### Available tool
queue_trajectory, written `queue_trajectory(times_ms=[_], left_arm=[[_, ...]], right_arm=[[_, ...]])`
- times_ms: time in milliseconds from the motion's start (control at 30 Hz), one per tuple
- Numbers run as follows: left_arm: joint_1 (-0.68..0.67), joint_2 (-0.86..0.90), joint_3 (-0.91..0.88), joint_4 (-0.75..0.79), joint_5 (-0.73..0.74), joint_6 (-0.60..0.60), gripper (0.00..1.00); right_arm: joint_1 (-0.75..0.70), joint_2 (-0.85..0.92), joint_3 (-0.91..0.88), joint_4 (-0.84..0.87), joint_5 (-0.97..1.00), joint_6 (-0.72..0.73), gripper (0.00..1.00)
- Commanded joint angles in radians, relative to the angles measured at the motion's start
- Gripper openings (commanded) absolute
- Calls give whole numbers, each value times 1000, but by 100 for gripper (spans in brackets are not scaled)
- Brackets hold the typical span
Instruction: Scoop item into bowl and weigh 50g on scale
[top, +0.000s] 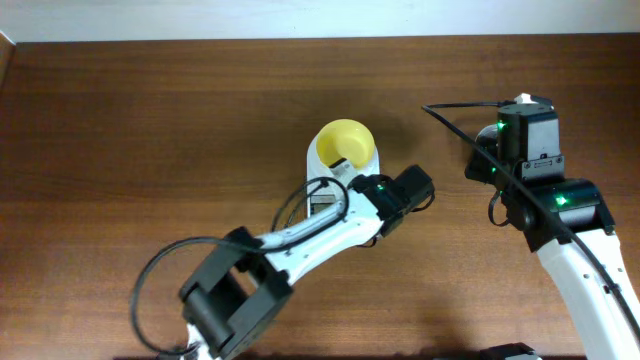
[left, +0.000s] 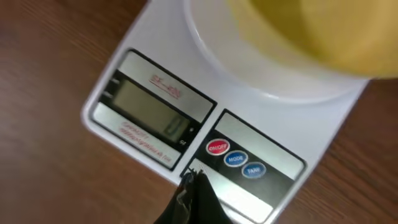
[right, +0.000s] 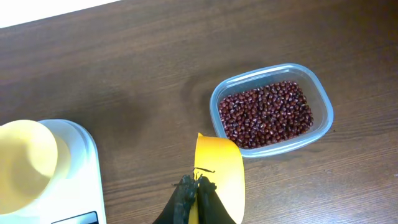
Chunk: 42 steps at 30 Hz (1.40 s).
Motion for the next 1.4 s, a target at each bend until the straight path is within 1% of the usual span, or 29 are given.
queue_trajectory(times_ms=[0,33,133,167,200,233,333,367,400,433,533,700,733,767,833,933,1000,1067,1167,1200,1267,1367], left_arm=[[0,-111,7,-74,0,68,0],[0,-145,7,-109,0,146,0],[0,-192,7,-134,29,282,0],[0,-224,7,-146,29,351,0],[1,-239,7,-149,26,385,2],[1,-263,7,-149,26,436,15],[0,-332,7,-149,26,570,71],[0,-359,7,-148,17,626,88],[0,-376,7,-148,-1,652,99],[1,-389,7,-148,-21,682,99],[23,-435,8,-145,-106,834,99],[34,-447,8,-161,-106,844,99],[38,-447,8,-154,-96,895,99],[52,-447,9,-132,-23,1058,99],[88,-447,10,-110,152,1294,99],[183,-449,10,-108,402,1574,99],[261,-458,12,-108,513,1709,99],[335,-476,13,-109,592,1769,99],[468,-520,13,-140,800,1896,99],[497,-525,13,-152,820,1908,99],[530,-525,13,-152,812,1908,99],[542,-525,13,-154,805,1907,99]], right_arm=[[-3,0,20,3,6,-3,4],[-3,0,20,3,6,-3,4],[-3,0,20,4,6,-3,4],[-3,0,20,4,6,-4,4],[-3,0,20,4,7,-4,4],[-3,0,20,4,8,-4,4],[-3,0,20,4,14,-8,4],[-3,0,20,4,14,-8,4],[-3,0,20,4,14,-8,4],[-3,0,20,5,13,-11,4],[-3,0,20,7,22,-11,4],[-3,0,20,7,24,-11,4],[-3,0,20,7,24,-11,4],[-3,0,20,7,24,-11,4],[-3,0,20,7,24,-11,4],[-3,0,20,7,24,-11,4],[-3,0,20,7,25,-11,4],[-3,0,20,7,25,-11,4],[-3,0,20,7,25,-11,4],[-3,0,20,7,24,-11,4],[-3,0,20,8,25,-11,4],[-3,0,20,8,25,-11,4]])
